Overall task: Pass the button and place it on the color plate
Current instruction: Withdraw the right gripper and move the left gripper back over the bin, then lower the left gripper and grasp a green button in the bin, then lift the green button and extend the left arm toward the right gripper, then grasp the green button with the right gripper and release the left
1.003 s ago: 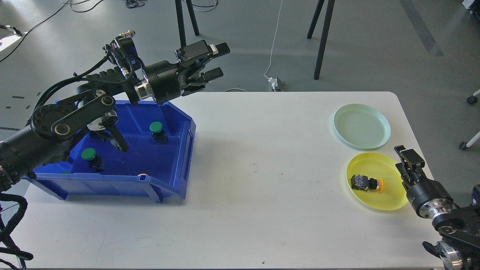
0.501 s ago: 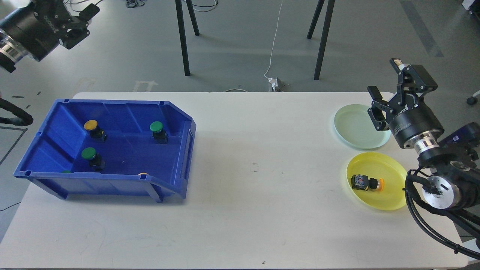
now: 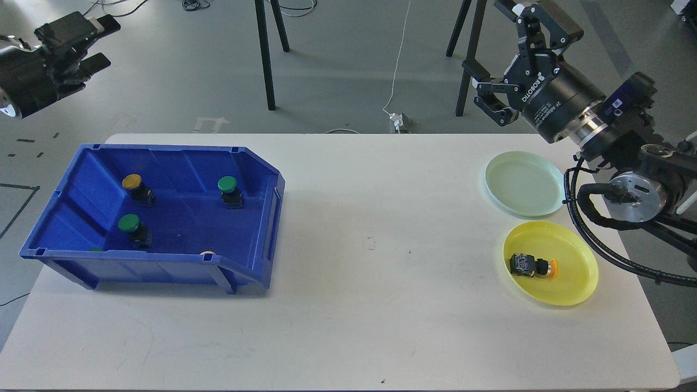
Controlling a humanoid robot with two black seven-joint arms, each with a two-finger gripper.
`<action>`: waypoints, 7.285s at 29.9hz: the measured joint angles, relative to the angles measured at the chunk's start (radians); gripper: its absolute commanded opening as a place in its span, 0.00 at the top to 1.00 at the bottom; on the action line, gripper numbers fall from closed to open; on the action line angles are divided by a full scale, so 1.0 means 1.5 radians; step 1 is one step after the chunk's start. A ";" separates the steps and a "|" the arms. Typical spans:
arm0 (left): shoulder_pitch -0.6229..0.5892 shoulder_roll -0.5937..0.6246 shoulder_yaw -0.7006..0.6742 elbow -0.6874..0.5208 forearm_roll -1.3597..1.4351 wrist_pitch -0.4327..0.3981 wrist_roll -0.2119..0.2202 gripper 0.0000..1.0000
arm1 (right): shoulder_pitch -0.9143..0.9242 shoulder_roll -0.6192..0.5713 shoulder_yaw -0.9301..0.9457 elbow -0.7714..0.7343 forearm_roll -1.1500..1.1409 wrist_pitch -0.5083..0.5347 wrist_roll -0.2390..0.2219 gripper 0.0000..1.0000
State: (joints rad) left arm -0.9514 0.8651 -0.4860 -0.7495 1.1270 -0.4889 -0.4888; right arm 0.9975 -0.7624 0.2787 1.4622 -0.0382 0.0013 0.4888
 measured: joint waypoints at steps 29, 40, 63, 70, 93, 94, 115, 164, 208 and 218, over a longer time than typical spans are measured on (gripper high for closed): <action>-0.002 0.018 0.191 -0.089 0.612 0.000 0.000 0.00 | -0.105 -0.070 0.118 -0.042 0.052 0.006 0.000 0.04; -0.001 -0.033 0.221 -0.027 0.622 0.000 0.000 0.00 | -0.122 -0.063 0.126 -0.045 0.052 0.003 0.000 0.04; -0.002 -0.109 0.285 0.079 0.617 0.000 0.000 0.03 | -0.140 -0.063 0.125 -0.045 0.052 0.002 0.000 0.04; -0.002 -0.111 0.285 0.081 0.617 0.000 0.000 0.05 | -0.145 -0.064 0.125 -0.046 0.052 0.002 0.000 0.04; 0.000 -0.110 0.313 0.080 0.618 0.000 0.000 0.34 | -0.152 -0.063 0.127 -0.046 0.052 0.002 0.000 0.04; 0.000 -0.110 0.313 0.080 0.617 0.000 0.000 0.36 | -0.153 -0.063 0.127 -0.046 0.052 0.002 0.000 0.04; 0.001 -0.118 0.313 0.083 0.614 0.000 0.000 0.84 | -0.162 -0.062 0.127 -0.046 0.052 0.001 0.000 0.04; -0.031 -0.179 0.137 -0.196 -0.157 0.000 0.000 0.84 | -0.230 0.011 0.117 -0.014 0.041 -0.016 0.000 0.04; -0.024 -0.215 0.138 -0.170 -0.150 0.000 0.000 0.83 | -0.068 0.407 -0.019 -0.185 -0.026 -0.077 0.000 0.20; -0.023 -0.213 0.139 -0.170 -0.150 0.000 0.000 0.83 | -0.068 0.413 -0.019 -0.193 -0.026 -0.082 0.000 0.47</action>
State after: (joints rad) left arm -0.9863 0.5454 -0.2779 -1.0048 0.9021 -0.4887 -0.4888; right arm 0.8957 -0.1422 0.2500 1.1728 -0.0766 -0.1225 0.4887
